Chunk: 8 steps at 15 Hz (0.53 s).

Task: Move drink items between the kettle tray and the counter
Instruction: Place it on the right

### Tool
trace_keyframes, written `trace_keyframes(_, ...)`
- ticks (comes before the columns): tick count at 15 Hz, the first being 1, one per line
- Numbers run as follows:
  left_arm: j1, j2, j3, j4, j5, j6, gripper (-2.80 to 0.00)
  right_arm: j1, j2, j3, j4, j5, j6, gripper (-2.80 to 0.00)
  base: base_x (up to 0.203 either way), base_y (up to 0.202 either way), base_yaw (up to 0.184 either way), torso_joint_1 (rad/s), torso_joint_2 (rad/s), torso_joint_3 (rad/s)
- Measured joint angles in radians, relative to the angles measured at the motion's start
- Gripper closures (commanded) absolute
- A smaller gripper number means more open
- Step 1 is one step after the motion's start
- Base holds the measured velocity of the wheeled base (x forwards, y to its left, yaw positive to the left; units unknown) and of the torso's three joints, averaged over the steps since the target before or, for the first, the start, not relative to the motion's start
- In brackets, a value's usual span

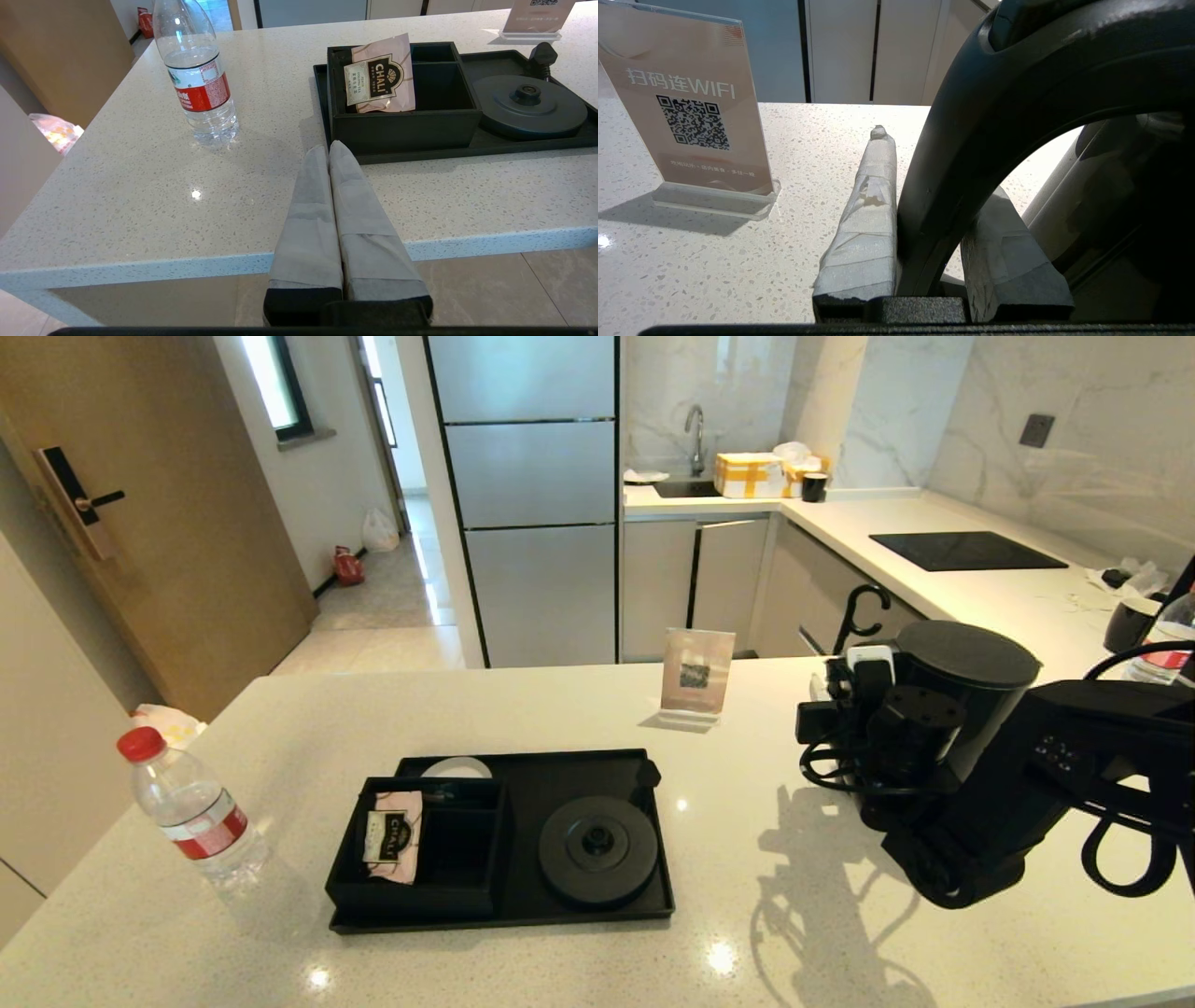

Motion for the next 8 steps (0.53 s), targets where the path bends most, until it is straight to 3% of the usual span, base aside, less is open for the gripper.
trace_keyframes(8,0.000,0.000,0.000,0.000,0.000,-0.002,0.00,0.000,-0.010,0.009,0.003,0.005,0.001,-2.80,0.000,0.000,0.000,0.000,0.00,0.000)
